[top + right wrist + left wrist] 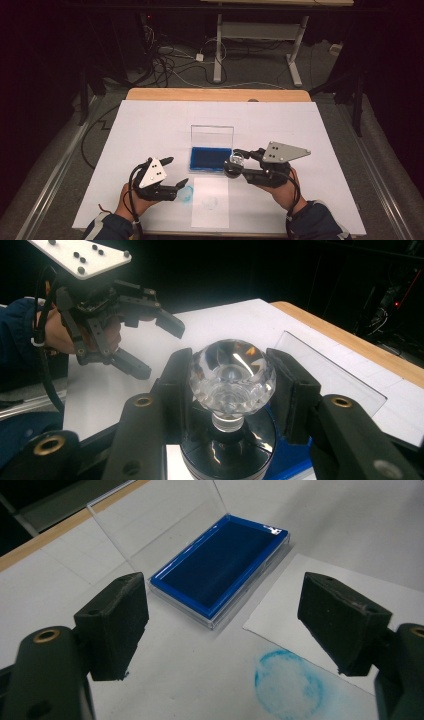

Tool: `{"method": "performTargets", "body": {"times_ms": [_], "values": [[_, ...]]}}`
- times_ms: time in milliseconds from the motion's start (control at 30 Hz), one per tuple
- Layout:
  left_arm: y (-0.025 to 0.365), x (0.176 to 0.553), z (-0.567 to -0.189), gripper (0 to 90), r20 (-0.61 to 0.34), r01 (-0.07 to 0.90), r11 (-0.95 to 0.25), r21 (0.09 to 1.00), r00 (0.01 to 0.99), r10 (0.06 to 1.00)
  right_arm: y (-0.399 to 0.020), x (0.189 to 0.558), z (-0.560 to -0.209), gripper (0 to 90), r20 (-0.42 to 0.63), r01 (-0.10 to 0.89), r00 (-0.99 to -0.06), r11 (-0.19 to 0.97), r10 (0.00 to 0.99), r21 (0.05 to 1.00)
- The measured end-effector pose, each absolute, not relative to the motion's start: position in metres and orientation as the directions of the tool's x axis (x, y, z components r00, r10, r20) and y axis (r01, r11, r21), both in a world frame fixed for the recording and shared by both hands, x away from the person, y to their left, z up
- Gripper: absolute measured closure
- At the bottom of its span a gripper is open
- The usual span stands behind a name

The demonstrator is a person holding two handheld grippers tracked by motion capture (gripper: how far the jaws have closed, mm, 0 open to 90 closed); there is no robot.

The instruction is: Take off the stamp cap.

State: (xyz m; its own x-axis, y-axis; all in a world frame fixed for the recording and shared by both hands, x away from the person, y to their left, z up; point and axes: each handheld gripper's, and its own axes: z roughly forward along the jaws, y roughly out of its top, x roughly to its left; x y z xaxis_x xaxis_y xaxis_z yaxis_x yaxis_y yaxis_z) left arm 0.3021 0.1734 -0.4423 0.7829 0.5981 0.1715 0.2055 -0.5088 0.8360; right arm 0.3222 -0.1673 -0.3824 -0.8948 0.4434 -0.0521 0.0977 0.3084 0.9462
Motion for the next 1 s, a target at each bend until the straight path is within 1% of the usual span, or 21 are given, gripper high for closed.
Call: {"method": "performTargets", "body": {"times_ms": [367,1000], "values": [[0.162,0.31,-0.439,19.1,0.163,0.19,-0.495,0.848,0.795,0.584,-0.162,0.329,-0.382,56.5,-0.049,0.1,-0.893,0.303,0.448,0.948],[0.145,0.306,-0.436,19.1,0.165,0.163,-0.505,0.847,0.823,0.543,-0.157,0.325,-0.38,56.5,-0.044,0.091,-0.901,0.287,0.432,0.953]]}}
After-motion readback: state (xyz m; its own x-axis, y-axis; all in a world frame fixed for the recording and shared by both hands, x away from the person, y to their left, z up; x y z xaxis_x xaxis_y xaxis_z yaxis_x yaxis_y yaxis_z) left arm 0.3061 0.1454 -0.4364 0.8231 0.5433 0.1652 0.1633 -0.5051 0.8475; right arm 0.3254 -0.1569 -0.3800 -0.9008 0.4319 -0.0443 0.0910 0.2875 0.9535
